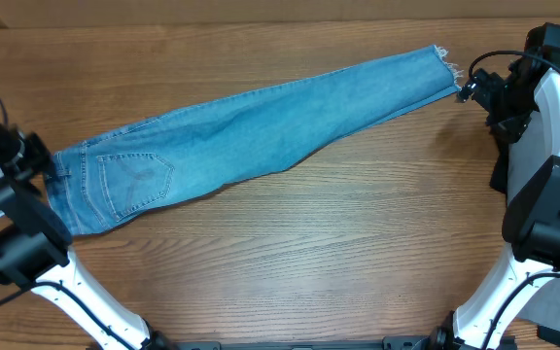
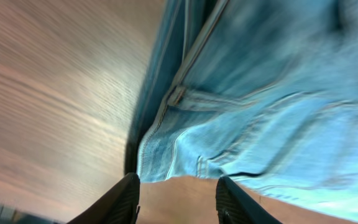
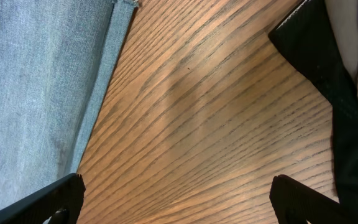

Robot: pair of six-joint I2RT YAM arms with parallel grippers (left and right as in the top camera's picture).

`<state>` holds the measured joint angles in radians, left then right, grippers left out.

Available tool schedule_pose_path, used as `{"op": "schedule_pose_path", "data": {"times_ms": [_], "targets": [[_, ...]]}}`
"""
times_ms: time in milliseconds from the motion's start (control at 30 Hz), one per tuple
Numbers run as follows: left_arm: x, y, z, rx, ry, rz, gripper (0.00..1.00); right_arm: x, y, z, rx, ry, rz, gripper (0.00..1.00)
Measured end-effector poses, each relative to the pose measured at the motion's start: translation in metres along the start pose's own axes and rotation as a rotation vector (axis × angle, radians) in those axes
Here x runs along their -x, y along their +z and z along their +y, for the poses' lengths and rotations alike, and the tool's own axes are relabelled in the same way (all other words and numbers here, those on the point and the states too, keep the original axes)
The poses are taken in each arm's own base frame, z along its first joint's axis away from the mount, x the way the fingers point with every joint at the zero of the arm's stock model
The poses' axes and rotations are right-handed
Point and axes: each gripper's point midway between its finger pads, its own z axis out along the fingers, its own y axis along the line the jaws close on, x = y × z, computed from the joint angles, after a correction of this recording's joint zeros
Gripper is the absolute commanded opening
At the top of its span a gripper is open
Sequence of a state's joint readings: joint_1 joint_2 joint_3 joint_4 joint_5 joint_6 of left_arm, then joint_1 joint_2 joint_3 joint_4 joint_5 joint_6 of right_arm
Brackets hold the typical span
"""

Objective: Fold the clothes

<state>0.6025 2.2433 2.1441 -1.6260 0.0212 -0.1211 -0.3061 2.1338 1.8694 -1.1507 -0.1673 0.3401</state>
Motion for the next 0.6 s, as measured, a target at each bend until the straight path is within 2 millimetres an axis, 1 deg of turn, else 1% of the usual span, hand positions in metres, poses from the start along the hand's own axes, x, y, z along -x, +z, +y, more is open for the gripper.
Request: {"op": "schedule_pose_path", "data": {"times_ms": [33,67,100,167,233,267,333,367,400,500,600], "targets": [[0.008,-0.014,-0.002,-0.008,0.003,-0.062,0.55,0.0,0.0,0.0,0.0,0.0,0.0,1.0],[0.015,-0.025,-0.004,-0.013,0.016,-0.117,0.56,0.0,0.0,0.0,0.0,0.0,0.0,1.0],[0.024,-0.042,-0.008,-0.021,0.03,-0.196,0.56,0.0,0.0,0.0,0.0,0.0,0.0,1.0],[0.029,-0.066,-0.015,-0.031,0.056,-0.289,0.54,0.0,0.0,0.0,0.0,0.0,0.0,1.0],[0.029,-0.082,-0.026,-0.036,0.097,-0.345,0.53,0.0,0.0,0.0,0.0,0.0,0.0,1.0],[0.029,-0.084,-0.03,-0.036,0.112,-0.353,0.53,0.0,0.0,0.0,0.0,0.0,0.0,1.0],[0.031,-0.08,-0.037,-0.036,0.13,-0.355,0.53,0.0,0.0,0.0,0.0,0.0,0.0,1.0],[0.032,-0.072,-0.042,-0.034,0.141,-0.336,0.57,0.0,0.0,0.0,0.0,0.0,0.0,1.0],[0.033,-0.066,-0.043,-0.032,0.143,-0.322,0.59,0.0,0.0,0.0,0.0,0.0,0.0,1.0],[0.035,-0.043,-0.042,-0.025,0.135,-0.264,0.62,0.0,0.0,0.0,0.0,0.0,0.0,1.0],[0.039,-0.024,-0.038,-0.024,0.125,-0.222,0.63,0.0,0.0,0.0,0.0,0.0,0.0,1.0]]}}
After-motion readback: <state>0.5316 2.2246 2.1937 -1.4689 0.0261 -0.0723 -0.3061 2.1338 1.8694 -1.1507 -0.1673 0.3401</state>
